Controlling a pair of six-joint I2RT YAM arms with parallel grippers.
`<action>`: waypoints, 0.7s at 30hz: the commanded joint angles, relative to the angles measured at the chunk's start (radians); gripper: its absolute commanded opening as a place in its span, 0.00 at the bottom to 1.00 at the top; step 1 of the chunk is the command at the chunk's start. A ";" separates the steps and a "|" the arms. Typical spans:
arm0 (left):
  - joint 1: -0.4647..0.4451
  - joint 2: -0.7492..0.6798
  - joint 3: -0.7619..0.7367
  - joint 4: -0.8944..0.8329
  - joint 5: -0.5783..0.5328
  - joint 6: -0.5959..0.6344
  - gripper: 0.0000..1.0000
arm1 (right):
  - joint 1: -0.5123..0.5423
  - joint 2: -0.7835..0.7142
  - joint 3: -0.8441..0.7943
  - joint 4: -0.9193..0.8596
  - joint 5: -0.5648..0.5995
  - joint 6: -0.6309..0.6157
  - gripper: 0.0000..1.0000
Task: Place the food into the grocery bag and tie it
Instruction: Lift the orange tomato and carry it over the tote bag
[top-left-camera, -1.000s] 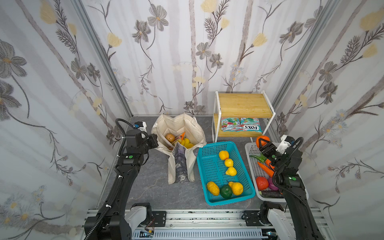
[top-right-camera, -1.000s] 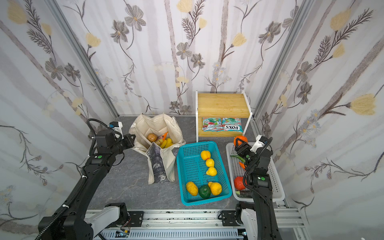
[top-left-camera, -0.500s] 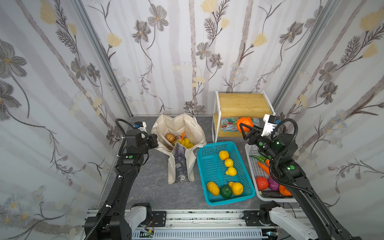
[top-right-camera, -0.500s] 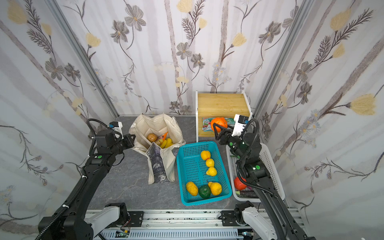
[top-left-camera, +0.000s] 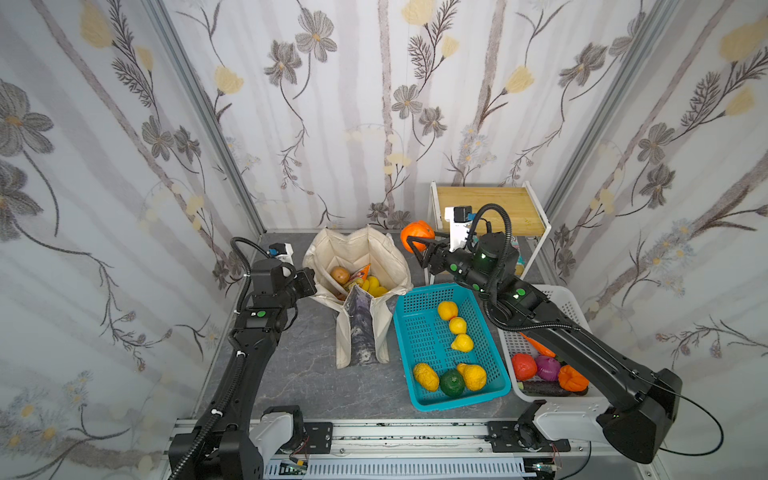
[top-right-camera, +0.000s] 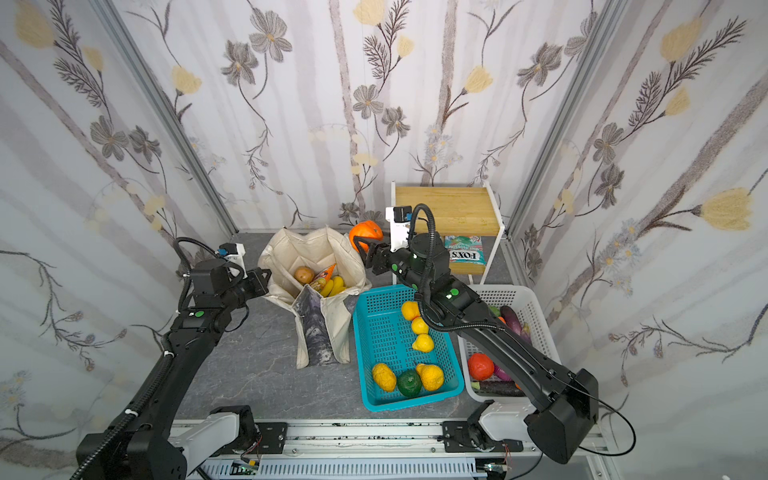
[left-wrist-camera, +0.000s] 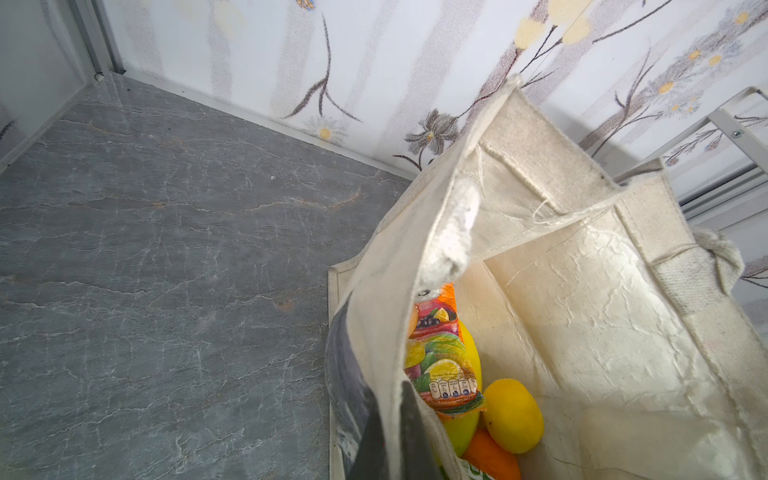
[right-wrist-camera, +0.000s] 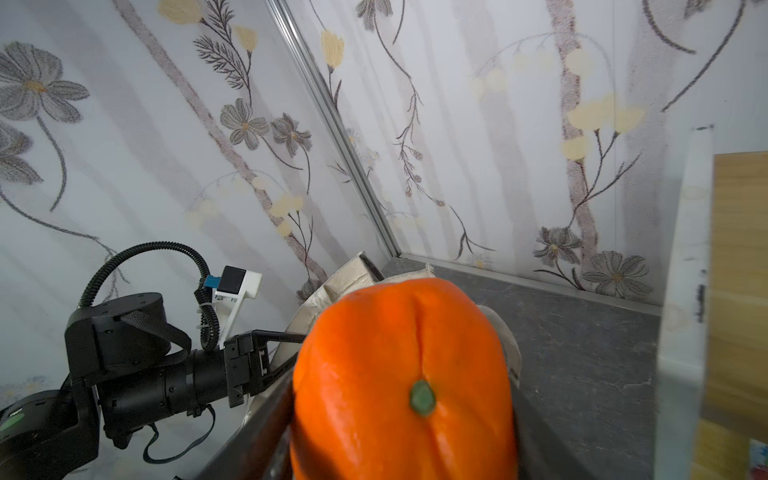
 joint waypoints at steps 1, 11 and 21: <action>0.001 0.002 0.003 0.007 0.017 -0.010 0.00 | 0.034 0.082 0.071 0.036 0.044 -0.023 0.63; 0.003 0.004 0.003 0.009 0.023 -0.011 0.00 | 0.137 0.396 0.349 -0.126 0.015 -0.028 0.64; 0.003 0.007 0.002 0.011 0.027 -0.014 0.00 | 0.176 0.595 0.522 -0.327 0.015 -0.047 0.64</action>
